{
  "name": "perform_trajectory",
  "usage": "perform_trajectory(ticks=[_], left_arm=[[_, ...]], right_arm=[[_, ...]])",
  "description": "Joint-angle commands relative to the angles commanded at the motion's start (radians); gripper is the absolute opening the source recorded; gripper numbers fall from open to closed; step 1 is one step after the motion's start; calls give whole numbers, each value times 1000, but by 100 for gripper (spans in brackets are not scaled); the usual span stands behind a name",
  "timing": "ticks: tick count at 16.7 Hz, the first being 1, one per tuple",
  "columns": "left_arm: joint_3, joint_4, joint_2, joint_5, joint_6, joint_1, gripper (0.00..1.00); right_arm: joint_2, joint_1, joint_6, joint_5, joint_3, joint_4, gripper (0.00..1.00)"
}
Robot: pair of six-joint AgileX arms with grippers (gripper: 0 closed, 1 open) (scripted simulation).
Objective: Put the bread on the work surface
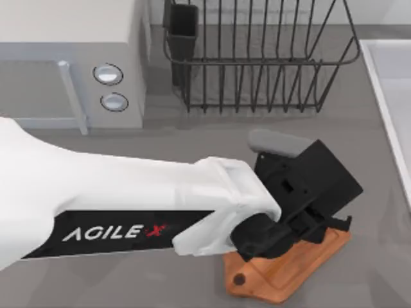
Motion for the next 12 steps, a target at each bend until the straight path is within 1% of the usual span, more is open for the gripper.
perform_trajectory(ticks=[3,6,7,9,10,12], left_arm=[[2,27,70,-240,-223,-124,0],[-2,36,134,-426,-379,-209,0],[-4,36,151,-470,-415,-227,0],[-7,35,174,-528,-461,-252,0],[-8,34,181,-542,-473,-258,0],[-8,34,181,-544,-474,-259,0]], right_arm=[[0,0,0,0,0,0,100],[0,0,0,0,0,0,100],[0,0,0,0,0,0,100],[0,0,0,0,0,0,100],[0,0,0,0,0,0,100],[0,0,0,0,0,0,100]])
